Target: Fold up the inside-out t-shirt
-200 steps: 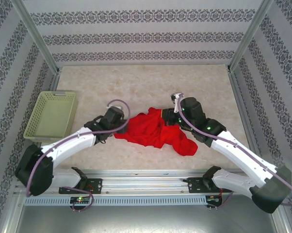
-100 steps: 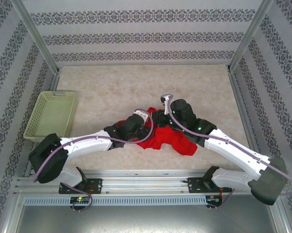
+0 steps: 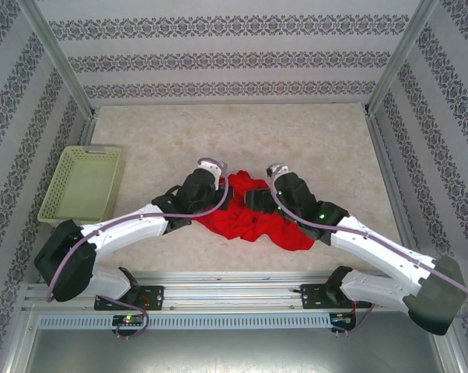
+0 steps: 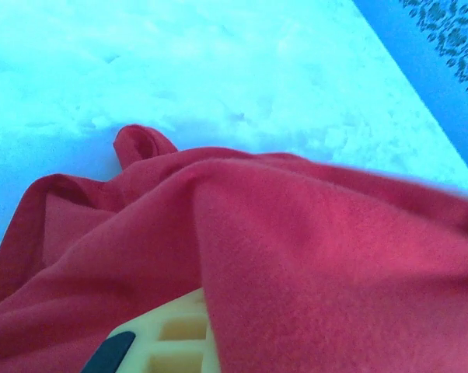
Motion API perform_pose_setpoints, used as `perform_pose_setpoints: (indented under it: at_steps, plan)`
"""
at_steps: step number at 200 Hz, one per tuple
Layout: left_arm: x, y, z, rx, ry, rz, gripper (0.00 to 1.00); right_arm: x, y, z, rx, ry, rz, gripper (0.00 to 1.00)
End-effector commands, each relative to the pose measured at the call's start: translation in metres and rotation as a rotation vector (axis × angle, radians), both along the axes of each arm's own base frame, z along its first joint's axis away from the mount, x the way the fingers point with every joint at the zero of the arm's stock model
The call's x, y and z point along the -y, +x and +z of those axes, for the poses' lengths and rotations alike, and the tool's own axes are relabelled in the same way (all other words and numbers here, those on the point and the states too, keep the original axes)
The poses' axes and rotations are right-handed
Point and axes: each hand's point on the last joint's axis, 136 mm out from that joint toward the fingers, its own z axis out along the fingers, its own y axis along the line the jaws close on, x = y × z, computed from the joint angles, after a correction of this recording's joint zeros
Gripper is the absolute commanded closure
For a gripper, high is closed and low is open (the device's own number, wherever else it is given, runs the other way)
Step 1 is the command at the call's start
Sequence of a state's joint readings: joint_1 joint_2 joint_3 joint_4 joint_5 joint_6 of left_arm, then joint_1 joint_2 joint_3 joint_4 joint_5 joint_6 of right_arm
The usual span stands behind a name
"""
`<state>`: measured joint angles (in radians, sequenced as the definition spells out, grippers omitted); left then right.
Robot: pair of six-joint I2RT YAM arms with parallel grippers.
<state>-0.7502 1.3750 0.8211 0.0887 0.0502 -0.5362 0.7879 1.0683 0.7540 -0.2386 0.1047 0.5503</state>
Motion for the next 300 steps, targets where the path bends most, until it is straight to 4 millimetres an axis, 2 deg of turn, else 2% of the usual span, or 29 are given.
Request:
perform_pose_setpoints:
  at_steps: [1,24,36,57,77,87,102,115,147,155,168,184,198,217,235,253,277,300]
  plan:
    - [0.003,0.001,0.023,0.006,-0.057,-0.005,1.00,0.005,-0.008,-0.032,-0.023,-0.134,-0.016,0.21]
    - [0.003,-0.001,0.038,0.016,-0.077,-0.026,1.00,0.015,-0.002,-0.057,-0.053,-0.217,-0.079,0.20]
    - [0.001,-0.003,0.048,0.025,-0.091,-0.033,1.00,0.027,0.005,-0.064,-0.045,-0.282,-0.132,0.25]
    - [-0.015,-0.006,0.072,0.042,-0.119,-0.026,1.00,0.049,0.018,-0.066,-0.072,-0.304,-0.188,0.43]
    - [-0.041,-0.008,0.097,0.072,-0.189,0.006,1.00,0.067,0.028,-0.061,-0.082,-0.244,-0.217,0.71]
    - [-0.055,-0.008,0.107,0.087,-0.208,0.027,1.00,0.077,0.032,-0.056,-0.075,-0.229,-0.238,0.80]
    - [-0.072,-0.007,0.110,0.085,-0.200,0.063,1.00,0.087,0.034,-0.050,-0.084,-0.178,-0.255,0.93]
    - [-0.080,-0.005,0.103,0.071,-0.180,0.082,1.00,0.089,0.035,-0.045,-0.088,-0.105,-0.254,0.97]
    - [-0.084,0.002,0.070,-0.013,-0.147,0.091,1.00,0.068,0.031,-0.048,-0.117,-0.025,-0.151,0.97]
    - [-0.083,0.003,0.060,-0.042,-0.130,0.087,1.00,0.071,0.031,-0.052,-0.134,-0.044,-0.165,0.89]
    - [-0.083,0.006,0.044,-0.080,-0.097,0.086,1.00,0.083,0.030,-0.057,-0.146,-0.110,-0.209,0.63]
    - [-0.080,0.007,0.031,-0.128,-0.077,0.075,1.00,0.083,0.025,-0.048,-0.099,-0.184,-0.194,0.53]
    - [-0.077,0.008,0.024,-0.156,-0.070,0.065,1.00,0.065,0.013,-0.027,-0.029,-0.203,-0.111,0.51]
    - [-0.077,0.011,0.021,-0.161,-0.064,0.075,1.00,0.023,-0.011,-0.001,0.056,-0.147,0.053,0.51]
    - [-0.076,0.014,0.024,-0.156,-0.068,0.076,1.00,-0.012,-0.026,0.000,0.042,-0.045,0.142,0.47]
    - [-0.075,0.015,0.030,-0.140,-0.076,0.072,1.00,-0.027,-0.017,-0.021,-0.018,-0.049,0.131,0.45]
    - [-0.074,0.014,0.041,-0.119,-0.097,0.059,1.00,-0.025,0.011,-0.052,-0.036,-0.177,0.054,0.42]
    - [-0.071,0.008,0.052,-0.101,-0.118,0.032,1.00,-0.033,0.038,-0.061,-0.059,-0.188,0.039,0.40]
